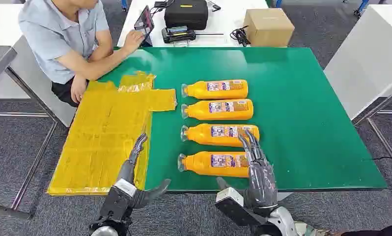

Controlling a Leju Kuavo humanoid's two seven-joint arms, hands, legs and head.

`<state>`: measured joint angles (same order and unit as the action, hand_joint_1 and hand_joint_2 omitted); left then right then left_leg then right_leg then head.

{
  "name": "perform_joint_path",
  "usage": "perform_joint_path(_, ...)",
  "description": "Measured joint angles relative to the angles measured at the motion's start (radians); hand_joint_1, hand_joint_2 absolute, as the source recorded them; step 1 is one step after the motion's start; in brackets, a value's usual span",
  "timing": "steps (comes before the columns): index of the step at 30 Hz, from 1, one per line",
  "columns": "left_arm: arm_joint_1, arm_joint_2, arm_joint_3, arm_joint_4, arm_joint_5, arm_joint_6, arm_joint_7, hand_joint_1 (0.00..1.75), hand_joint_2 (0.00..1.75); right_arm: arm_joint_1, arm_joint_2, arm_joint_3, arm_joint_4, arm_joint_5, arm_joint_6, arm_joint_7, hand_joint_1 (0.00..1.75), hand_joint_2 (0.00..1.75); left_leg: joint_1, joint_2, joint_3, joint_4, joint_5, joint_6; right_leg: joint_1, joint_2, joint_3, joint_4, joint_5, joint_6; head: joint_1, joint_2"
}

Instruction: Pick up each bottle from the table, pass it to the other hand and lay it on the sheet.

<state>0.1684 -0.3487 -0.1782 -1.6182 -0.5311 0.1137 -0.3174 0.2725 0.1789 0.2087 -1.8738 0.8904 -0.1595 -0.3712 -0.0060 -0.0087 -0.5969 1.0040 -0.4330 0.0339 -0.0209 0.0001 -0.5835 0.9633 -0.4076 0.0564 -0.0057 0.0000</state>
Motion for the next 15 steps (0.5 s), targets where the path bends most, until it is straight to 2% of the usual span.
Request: perform_joint_path(15,0.001,0.003,-0.013,-0.014,-0.017,0.009,0.011,0.0,1.75,0.001,0.017,-0.013,-0.008,-0.001,0.006,0.004,0.0,1.75,0.0,0.0,0.0,0.0,0.0,0.0,0.0,0.0,0.0,0.0,0.0,0.0,0.0,0.0)
